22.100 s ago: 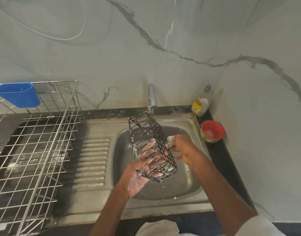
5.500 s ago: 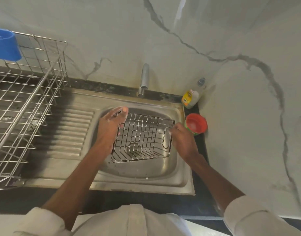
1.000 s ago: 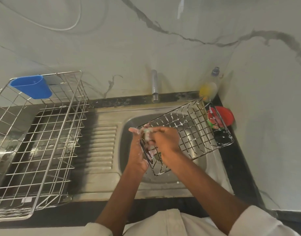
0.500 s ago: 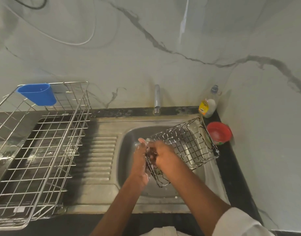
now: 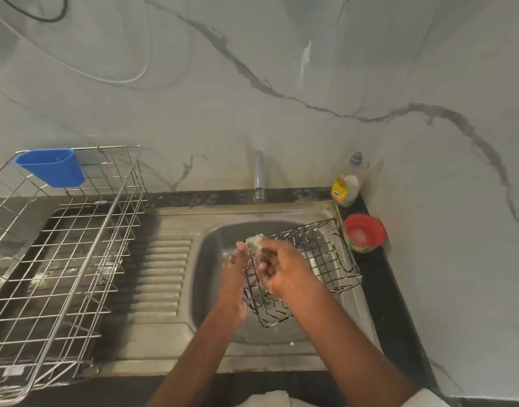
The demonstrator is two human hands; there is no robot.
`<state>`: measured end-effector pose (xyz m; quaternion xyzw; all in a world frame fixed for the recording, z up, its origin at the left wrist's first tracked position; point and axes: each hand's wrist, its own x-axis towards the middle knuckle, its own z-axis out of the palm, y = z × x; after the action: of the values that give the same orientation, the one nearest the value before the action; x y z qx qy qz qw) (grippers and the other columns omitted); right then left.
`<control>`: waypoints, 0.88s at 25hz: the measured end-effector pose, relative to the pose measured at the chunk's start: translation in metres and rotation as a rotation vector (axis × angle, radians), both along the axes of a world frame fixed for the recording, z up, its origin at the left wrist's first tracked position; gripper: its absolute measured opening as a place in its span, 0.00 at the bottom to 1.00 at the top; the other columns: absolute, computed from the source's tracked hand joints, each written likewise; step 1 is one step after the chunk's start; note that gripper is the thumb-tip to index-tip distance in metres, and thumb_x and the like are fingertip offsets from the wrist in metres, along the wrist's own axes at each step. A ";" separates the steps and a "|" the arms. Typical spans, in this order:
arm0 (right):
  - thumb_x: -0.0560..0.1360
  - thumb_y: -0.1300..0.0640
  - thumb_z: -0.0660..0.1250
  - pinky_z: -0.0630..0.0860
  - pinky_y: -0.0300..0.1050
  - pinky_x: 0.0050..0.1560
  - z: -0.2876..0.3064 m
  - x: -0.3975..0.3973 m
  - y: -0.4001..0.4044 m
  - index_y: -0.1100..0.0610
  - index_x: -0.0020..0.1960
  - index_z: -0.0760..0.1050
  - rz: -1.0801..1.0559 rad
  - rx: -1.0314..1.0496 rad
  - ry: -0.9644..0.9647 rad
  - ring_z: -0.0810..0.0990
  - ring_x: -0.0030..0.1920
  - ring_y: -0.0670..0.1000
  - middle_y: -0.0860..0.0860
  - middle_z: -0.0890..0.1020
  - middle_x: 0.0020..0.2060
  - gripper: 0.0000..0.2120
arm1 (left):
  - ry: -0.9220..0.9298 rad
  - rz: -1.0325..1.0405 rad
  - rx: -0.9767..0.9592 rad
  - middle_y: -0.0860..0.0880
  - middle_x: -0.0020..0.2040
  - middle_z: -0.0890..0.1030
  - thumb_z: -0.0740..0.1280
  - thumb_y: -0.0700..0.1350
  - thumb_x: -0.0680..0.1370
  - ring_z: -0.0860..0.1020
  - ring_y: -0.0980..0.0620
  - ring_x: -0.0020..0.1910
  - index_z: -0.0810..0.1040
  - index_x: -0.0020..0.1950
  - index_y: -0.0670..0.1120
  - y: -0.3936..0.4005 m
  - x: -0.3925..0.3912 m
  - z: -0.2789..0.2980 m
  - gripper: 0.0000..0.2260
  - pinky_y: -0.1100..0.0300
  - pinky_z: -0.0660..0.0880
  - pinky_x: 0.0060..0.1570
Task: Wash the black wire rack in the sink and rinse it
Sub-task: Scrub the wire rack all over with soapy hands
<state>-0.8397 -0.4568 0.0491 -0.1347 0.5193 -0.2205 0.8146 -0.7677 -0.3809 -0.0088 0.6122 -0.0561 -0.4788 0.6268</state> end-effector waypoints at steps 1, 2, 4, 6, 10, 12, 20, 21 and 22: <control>0.73 0.65 0.75 0.72 0.37 0.26 0.003 -0.003 -0.004 0.63 0.48 0.84 -0.020 -0.033 -0.002 0.75 0.30 0.46 0.54 0.84 0.38 0.04 | -0.022 0.013 -0.018 0.44 0.70 0.82 0.70 0.84 0.58 0.78 0.42 0.71 0.79 0.71 0.51 0.000 0.000 -0.003 0.51 0.34 0.69 0.74; 0.73 0.65 0.76 0.73 0.38 0.28 0.002 -0.005 -0.006 0.63 0.49 0.84 -0.036 -0.053 0.003 0.77 0.31 0.46 0.55 0.85 0.41 0.05 | -0.037 0.044 -0.024 0.46 0.69 0.82 0.71 0.84 0.57 0.78 0.43 0.71 0.79 0.71 0.53 0.002 0.000 -0.003 0.51 0.34 0.69 0.74; 0.73 0.66 0.75 0.76 0.40 0.31 -0.008 -0.005 -0.002 0.63 0.50 0.83 -0.036 -0.015 0.057 0.79 0.32 0.47 0.56 0.86 0.45 0.06 | -0.037 0.069 -0.028 0.50 0.67 0.82 0.71 0.82 0.61 0.77 0.47 0.70 0.79 0.70 0.53 0.004 -0.002 0.004 0.47 0.39 0.68 0.75; 0.75 0.67 0.73 0.78 0.41 0.33 -0.021 -0.001 0.004 0.64 0.51 0.82 -0.006 0.050 0.120 0.80 0.31 0.49 0.57 0.85 0.46 0.05 | 0.014 0.082 -0.006 0.53 0.65 0.80 0.66 0.77 0.68 0.72 0.49 0.69 0.77 0.72 0.52 0.007 -0.005 0.010 0.41 0.40 0.63 0.76; 0.76 0.68 0.71 0.82 0.41 0.33 -0.019 0.003 -0.006 0.67 0.54 0.80 -0.063 0.078 0.077 0.82 0.35 0.52 0.61 0.84 0.47 0.07 | 0.043 0.077 -0.031 0.53 0.69 0.79 0.69 0.83 0.61 0.72 0.49 0.72 0.76 0.75 0.54 0.007 -0.011 0.010 0.50 0.35 0.62 0.77; 0.74 0.69 0.73 0.84 0.42 0.36 -0.014 -0.003 -0.009 0.68 0.54 0.81 -0.161 0.015 0.021 0.83 0.37 0.54 0.62 0.85 0.48 0.09 | 0.013 0.092 -0.047 0.50 0.72 0.80 0.70 0.85 0.57 0.75 0.47 0.73 0.77 0.73 0.54 0.004 -0.009 0.005 0.53 0.33 0.66 0.75; 0.74 0.71 0.72 0.85 0.46 0.53 -0.023 -0.016 -0.026 0.69 0.57 0.80 -0.212 -0.023 0.035 0.85 0.44 0.56 0.64 0.84 0.52 0.11 | -0.009 0.092 -0.021 0.47 0.68 0.83 0.71 0.85 0.57 0.80 0.44 0.69 0.75 0.75 0.51 0.005 -0.010 0.008 0.55 0.35 0.74 0.71; 0.74 0.71 0.73 0.85 0.46 0.53 -0.024 -0.023 -0.030 0.67 0.56 0.81 -0.223 -0.062 0.020 0.86 0.44 0.56 0.64 0.85 0.51 0.11 | -0.010 0.099 -0.025 0.47 0.69 0.82 0.71 0.85 0.56 0.79 0.43 0.70 0.74 0.75 0.52 0.004 -0.010 0.008 0.57 0.34 0.72 0.72; 0.74 0.71 0.73 0.84 0.47 0.54 -0.023 -0.029 -0.032 0.66 0.56 0.81 -0.222 -0.084 0.010 0.86 0.46 0.56 0.64 0.85 0.50 0.10 | -0.009 0.114 -0.017 0.47 0.69 0.82 0.72 0.84 0.55 0.78 0.43 0.71 0.73 0.76 0.52 0.002 -0.009 0.009 0.57 0.34 0.71 0.73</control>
<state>-0.8692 -0.4887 0.0263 -0.1114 0.5254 -0.3300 0.7763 -0.7770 -0.3785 0.0004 0.6110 -0.0281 -0.4390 0.6581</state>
